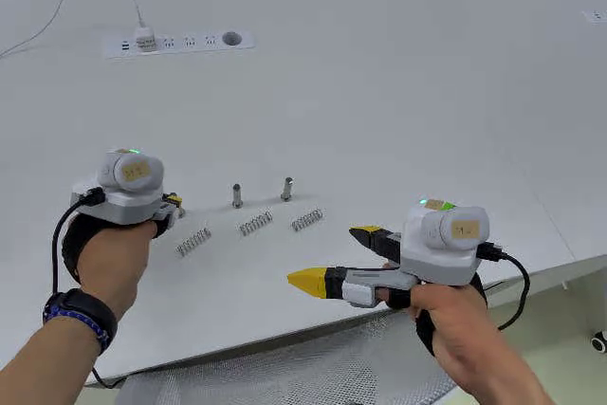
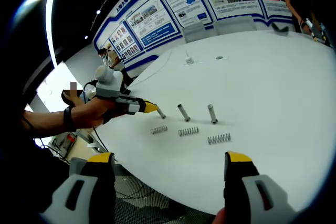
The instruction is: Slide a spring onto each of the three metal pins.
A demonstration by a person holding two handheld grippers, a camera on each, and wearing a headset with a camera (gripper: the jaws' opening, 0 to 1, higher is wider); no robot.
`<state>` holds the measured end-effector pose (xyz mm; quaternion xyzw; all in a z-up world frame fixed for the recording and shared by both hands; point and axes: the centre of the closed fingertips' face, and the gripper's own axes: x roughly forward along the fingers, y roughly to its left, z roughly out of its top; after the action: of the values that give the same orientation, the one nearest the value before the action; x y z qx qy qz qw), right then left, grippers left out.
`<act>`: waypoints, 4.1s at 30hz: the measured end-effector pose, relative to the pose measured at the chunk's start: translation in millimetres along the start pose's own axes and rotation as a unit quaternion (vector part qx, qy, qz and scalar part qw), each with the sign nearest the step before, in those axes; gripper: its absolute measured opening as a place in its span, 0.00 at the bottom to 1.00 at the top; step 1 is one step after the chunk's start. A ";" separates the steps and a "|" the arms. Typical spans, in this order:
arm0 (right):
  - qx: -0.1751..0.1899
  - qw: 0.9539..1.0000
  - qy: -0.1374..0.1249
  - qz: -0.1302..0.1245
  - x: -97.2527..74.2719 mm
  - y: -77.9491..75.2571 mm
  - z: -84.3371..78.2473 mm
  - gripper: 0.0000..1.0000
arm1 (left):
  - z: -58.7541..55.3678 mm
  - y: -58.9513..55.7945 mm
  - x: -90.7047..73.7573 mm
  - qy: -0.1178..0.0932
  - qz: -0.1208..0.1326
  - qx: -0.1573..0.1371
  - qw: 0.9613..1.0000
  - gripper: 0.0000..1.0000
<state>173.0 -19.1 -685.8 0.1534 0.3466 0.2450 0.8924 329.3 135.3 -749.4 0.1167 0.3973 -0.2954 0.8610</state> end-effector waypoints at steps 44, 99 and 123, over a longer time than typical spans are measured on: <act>0.004 1.000 0.004 0.007 3.3 2.0 -4.3 0.86 | -6.9 -1.6 1.9 0.008 -0.004 -0.003 1.000 0.13; -0.021 1.000 0.015 0.005 21.7 -8.7 -0.8 0.88 | -54.7 -11.8 -58.1 -0.026 -0.104 -0.009 0.994 0.69; -0.045 0.998 0.038 -0.005 19.4 -9.3 -10.8 0.88 | -69.4 -14.7 -63.4 -0.011 -0.121 0.027 0.992 0.69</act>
<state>181.0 -15.2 -708.2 0.1016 0.3694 0.2614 0.8859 245.5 180.2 -746.7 0.0875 0.3906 -0.4097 0.8197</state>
